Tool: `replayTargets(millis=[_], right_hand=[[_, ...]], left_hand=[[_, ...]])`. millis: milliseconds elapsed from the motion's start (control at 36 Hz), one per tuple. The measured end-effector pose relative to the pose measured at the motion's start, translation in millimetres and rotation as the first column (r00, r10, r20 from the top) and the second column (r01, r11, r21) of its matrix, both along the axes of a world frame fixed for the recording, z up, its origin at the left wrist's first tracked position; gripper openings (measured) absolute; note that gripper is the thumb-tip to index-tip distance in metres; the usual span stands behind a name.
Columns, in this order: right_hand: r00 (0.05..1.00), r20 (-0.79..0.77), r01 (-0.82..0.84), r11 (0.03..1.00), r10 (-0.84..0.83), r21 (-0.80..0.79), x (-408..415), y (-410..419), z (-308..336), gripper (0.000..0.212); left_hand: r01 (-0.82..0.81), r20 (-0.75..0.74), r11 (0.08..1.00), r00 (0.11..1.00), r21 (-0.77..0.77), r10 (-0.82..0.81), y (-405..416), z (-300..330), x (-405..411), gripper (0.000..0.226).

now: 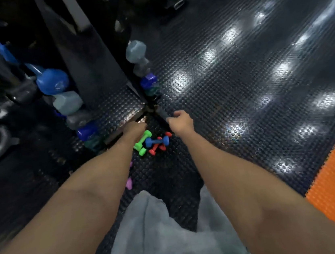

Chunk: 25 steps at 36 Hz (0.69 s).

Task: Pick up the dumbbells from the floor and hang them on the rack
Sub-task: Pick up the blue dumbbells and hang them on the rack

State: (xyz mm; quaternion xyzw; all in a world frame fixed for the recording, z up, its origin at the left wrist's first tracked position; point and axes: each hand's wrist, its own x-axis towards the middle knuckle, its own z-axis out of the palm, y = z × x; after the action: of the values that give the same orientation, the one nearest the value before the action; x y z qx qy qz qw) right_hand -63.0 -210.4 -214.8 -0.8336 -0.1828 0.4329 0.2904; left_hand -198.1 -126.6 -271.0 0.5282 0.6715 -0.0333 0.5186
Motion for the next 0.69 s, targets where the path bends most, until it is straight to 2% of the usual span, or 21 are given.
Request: replayTargets(millis=[194, 278, 444, 528, 583, 694], right_hand=[[0.995, -0.004, -0.099, 0.995, 0.099, -0.028, 21.3, 48.6, -124.3, 0.045], [0.996, 0.017, -0.088, 0.995, 0.089, -0.050, 39.0, 64.0, -194.7, 0.044], [0.999, 0.018, -0.035, 0.994, 0.038, -0.106, 62.2, 81.4, -344.3, 0.043], [1.000, -0.009, -0.020, 0.992, 0.019, -0.124, 64.7, 87.7, -414.9, 0.047], [0.999, -0.026, -0.022, 0.990, 0.018, -0.139, 63.9, 92.3, -461.3, 0.051], [0.999, -0.031, 0.033, 0.968, -0.042, -0.248, 62.0, 99.3, -533.9, 0.068]], left_hand=[[-0.080, -0.055, 0.997, 0.995, -0.018, 0.079, 27.0, -113.0, 51.6, 0.045], [-0.091, -0.100, 0.995, 0.991, 0.028, 0.093, 41.9, -174.2, 67.6, 0.042], [-0.147, -0.055, 0.986, 0.987, 0.072, 0.151, 67.8, -311.9, 72.5, 0.044], [-0.172, -0.066, 0.980, 0.982, 0.098, 0.178, 75.6, -376.2, 69.2, 0.046], [-0.213, -0.092, 0.975, 0.972, 0.061, 0.218, 79.8, -422.8, 67.2, 0.048], [-0.235, -0.172, 0.970, 0.955, 0.066, 0.243, 77.6, -497.3, 63.8, 0.041]])
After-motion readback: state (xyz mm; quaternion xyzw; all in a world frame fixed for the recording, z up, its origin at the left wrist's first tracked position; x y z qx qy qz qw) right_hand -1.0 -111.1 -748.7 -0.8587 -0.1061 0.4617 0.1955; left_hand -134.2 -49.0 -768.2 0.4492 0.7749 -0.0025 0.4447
